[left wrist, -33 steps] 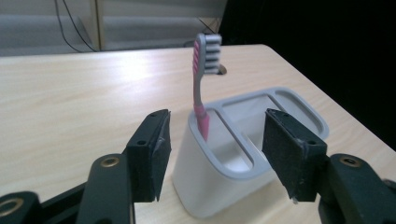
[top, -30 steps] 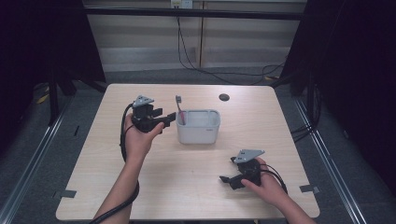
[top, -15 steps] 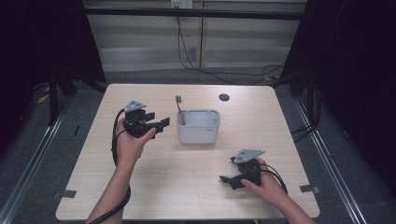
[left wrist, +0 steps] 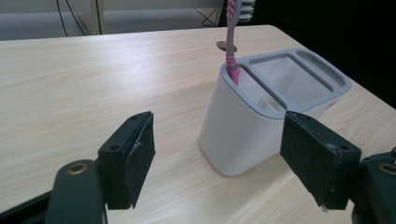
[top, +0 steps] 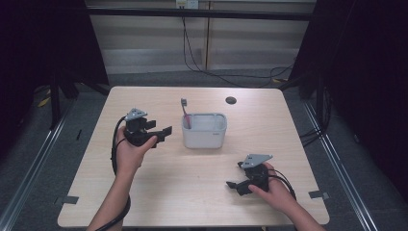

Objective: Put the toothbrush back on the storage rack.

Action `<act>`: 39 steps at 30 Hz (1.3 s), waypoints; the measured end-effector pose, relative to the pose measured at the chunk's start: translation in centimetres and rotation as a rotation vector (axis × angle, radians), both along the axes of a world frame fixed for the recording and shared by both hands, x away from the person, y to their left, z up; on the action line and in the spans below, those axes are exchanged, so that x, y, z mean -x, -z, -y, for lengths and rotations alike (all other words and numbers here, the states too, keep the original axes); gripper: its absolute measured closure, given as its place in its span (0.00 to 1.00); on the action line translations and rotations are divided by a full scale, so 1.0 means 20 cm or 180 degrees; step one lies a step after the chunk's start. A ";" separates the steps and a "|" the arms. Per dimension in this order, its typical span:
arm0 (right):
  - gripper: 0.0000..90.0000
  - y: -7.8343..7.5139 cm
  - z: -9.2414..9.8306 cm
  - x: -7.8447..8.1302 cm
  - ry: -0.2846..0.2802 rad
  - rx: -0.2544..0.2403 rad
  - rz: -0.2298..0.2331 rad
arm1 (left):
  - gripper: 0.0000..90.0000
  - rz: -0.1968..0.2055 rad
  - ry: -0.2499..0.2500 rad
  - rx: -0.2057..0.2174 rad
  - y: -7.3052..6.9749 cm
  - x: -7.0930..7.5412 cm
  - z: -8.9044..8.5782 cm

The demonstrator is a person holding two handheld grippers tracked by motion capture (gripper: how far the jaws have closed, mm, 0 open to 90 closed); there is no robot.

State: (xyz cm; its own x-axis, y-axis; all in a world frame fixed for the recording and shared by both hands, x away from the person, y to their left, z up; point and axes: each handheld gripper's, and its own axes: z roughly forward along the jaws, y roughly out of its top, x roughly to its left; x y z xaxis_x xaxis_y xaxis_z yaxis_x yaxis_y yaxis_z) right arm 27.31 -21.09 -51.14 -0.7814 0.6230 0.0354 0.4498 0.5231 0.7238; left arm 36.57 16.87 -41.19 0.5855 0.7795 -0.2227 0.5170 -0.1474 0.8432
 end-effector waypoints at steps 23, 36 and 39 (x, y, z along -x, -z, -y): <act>0.14 0.00 0.00 0.00 0.0002 0.0001 -0.0002 | 0.27 -0.0077 -0.0024 -0.0048 0.10 0.05 -0.14; 0.14 0.00 0.00 0.00 -0.0001 -0.0001 0.0001 | 0.27 -0.0119 -0.0054 -0.0076 0.17 0.09 -0.21; 0.14 0.00 0.00 0.00 0.0000 0.0000 0.0000 | 0.27 -0.0130 -0.0057 -0.0084 0.18 0.09 -0.22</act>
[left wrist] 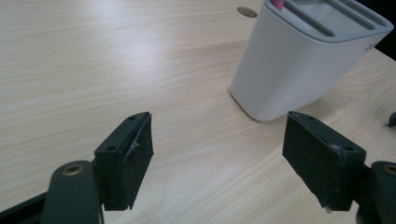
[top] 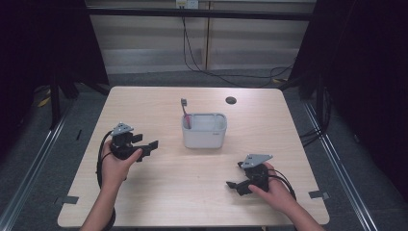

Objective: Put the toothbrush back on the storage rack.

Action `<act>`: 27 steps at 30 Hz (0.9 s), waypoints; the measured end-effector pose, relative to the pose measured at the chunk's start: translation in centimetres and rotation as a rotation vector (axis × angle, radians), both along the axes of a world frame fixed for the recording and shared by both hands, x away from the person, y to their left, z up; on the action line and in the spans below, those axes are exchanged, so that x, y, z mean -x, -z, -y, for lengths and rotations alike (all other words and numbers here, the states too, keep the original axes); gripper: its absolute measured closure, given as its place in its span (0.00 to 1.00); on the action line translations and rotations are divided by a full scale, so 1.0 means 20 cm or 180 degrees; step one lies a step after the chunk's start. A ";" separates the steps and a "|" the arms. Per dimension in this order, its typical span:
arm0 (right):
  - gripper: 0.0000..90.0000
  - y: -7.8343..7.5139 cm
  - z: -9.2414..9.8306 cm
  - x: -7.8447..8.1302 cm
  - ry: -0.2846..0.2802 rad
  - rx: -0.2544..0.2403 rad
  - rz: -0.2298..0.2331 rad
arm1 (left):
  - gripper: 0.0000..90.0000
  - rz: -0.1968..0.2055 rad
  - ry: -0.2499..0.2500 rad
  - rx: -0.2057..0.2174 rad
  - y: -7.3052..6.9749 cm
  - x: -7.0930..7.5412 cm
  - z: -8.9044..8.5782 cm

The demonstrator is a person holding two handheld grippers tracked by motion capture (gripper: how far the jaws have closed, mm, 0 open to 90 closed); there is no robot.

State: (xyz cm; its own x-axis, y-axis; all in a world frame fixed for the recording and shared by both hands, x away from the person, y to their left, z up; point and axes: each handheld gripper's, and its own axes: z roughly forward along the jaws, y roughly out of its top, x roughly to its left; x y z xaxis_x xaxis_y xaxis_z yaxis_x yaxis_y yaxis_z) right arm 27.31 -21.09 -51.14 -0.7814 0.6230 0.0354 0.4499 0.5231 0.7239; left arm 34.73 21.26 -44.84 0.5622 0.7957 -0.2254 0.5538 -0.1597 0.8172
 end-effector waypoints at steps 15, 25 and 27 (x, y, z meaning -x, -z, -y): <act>0.14 0.00 0.00 0.00 -0.0002 -0.0002 0.0001 | 0.27 -0.0033 0.0045 -0.0183 0.07 0.02 -0.08; 0.14 0.00 0.00 0.00 0.0001 0.0000 -0.0001 | 0.27 -0.0115 0.0117 -0.0326 0.15 0.04 -0.11; 0.14 0.00 0.00 0.00 -0.0002 -0.0001 0.0001 | 0.27 -0.0112 0.0135 -0.0343 0.16 0.04 -0.12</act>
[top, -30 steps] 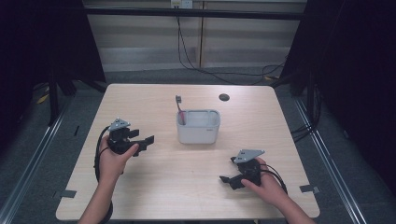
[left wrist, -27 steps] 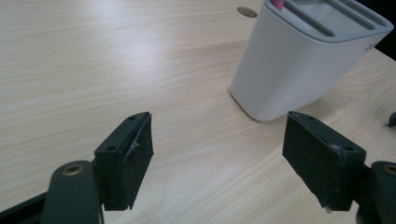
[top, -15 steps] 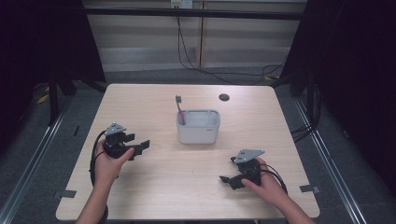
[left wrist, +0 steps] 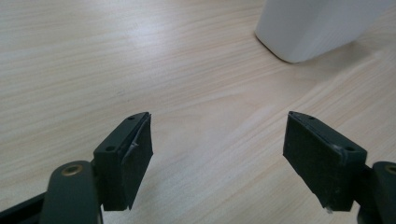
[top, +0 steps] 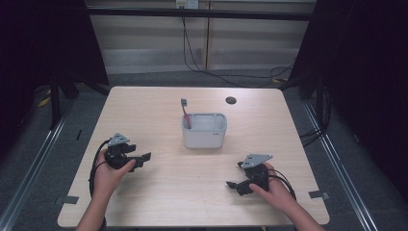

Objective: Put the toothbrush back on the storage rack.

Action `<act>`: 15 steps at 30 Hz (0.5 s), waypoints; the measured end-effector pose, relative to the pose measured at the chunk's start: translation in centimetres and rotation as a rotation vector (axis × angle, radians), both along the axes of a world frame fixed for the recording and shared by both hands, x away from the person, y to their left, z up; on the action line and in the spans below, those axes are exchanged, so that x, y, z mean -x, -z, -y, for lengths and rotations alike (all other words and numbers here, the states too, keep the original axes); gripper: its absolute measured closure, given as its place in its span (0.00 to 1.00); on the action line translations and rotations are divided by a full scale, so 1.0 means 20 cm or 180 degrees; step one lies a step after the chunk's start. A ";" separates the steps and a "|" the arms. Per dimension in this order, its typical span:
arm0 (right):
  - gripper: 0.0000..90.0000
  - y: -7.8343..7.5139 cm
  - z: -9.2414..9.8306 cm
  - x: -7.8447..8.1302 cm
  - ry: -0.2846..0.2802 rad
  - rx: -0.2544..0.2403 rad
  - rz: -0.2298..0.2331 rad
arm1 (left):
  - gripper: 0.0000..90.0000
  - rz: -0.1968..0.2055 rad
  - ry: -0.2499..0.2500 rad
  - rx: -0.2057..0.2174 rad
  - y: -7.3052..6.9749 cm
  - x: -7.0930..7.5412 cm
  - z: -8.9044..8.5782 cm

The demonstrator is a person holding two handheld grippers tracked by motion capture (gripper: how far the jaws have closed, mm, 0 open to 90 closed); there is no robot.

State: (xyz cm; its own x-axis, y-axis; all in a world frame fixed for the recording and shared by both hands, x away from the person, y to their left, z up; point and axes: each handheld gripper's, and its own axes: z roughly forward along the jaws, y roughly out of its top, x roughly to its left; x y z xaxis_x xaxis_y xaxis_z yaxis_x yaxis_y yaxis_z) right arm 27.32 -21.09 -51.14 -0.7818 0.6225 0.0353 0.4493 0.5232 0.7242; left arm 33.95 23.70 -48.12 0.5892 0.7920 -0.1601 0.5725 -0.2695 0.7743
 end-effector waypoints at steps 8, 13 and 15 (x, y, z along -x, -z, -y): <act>0.14 0.00 0.00 0.00 0.0001 0.0001 -0.0002 | 0.27 -0.0016 0.0040 -0.0054 0.04 0.01 -0.02; 0.14 0.00 0.00 0.00 0.0001 0.0001 -0.0001 | 0.27 -0.0034 -0.0015 -0.0066 0.05 0.02 -0.04; 0.14 0.00 0.00 0.00 0.0005 0.0002 -0.0004 | 0.27 -0.0028 0.0002 -0.0116 0.05 0.02 -0.05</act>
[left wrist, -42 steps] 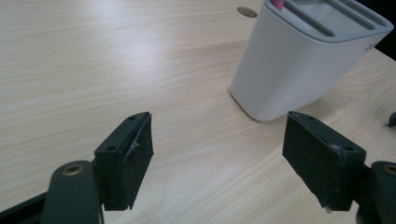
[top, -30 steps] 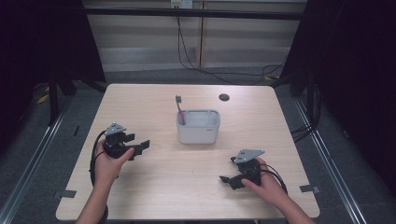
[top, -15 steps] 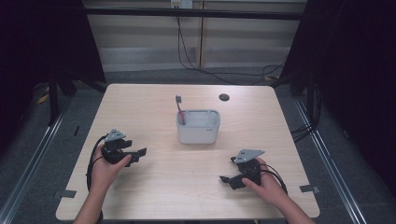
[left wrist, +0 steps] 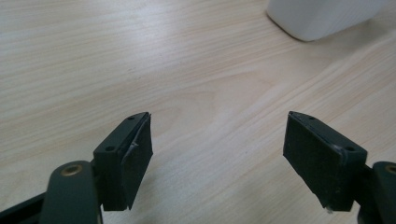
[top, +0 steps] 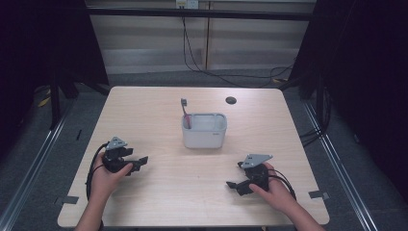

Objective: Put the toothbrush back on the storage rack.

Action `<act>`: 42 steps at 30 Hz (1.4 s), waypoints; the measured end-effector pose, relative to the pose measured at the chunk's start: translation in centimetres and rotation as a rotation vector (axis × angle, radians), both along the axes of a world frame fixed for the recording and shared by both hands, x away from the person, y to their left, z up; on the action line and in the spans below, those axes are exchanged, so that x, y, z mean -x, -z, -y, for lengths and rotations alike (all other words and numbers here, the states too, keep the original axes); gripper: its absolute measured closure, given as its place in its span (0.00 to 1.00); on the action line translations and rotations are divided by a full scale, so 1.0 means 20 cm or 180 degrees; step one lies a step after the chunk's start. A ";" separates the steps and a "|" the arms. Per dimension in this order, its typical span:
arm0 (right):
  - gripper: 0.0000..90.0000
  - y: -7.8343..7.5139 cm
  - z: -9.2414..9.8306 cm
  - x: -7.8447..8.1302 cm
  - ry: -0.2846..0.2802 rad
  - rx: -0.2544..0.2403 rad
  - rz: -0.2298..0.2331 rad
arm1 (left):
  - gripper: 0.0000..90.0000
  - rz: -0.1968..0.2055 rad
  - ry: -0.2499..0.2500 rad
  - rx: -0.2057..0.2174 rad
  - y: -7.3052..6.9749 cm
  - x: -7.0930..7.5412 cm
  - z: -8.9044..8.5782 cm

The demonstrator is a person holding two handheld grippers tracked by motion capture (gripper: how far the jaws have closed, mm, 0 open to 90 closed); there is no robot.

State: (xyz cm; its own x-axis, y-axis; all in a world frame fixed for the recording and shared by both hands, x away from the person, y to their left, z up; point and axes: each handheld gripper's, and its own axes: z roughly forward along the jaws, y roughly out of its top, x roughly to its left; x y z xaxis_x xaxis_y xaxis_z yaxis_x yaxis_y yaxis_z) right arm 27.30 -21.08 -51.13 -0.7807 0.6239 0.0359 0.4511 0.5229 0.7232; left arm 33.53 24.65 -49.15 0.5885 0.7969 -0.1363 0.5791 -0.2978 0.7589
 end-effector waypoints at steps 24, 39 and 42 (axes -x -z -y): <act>0.14 0.00 0.00 0.00 -0.0004 -0.0001 0.0003 | 0.24 0.0035 0.0045 -0.0287 0.06 0.01 -0.05; 0.14 0.00 0.00 0.00 -0.0004 -0.0001 0.0002 | 0.19 0.0097 0.0093 -0.0400 0.09 0.02 -0.04; 0.14 0.00 0.00 0.00 0.0000 0.0000 0.0000 | 0.18 0.0085 0.0140 -0.0452 0.09 0.01 -0.04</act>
State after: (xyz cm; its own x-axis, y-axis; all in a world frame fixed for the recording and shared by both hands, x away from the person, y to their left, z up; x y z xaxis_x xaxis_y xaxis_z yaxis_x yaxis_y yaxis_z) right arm 27.30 -21.08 -51.13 -0.7807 0.6238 0.0357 0.4510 0.5230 0.7232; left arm 33.26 25.46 -50.91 0.6252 0.7805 -0.0077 0.5432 -0.4280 0.7224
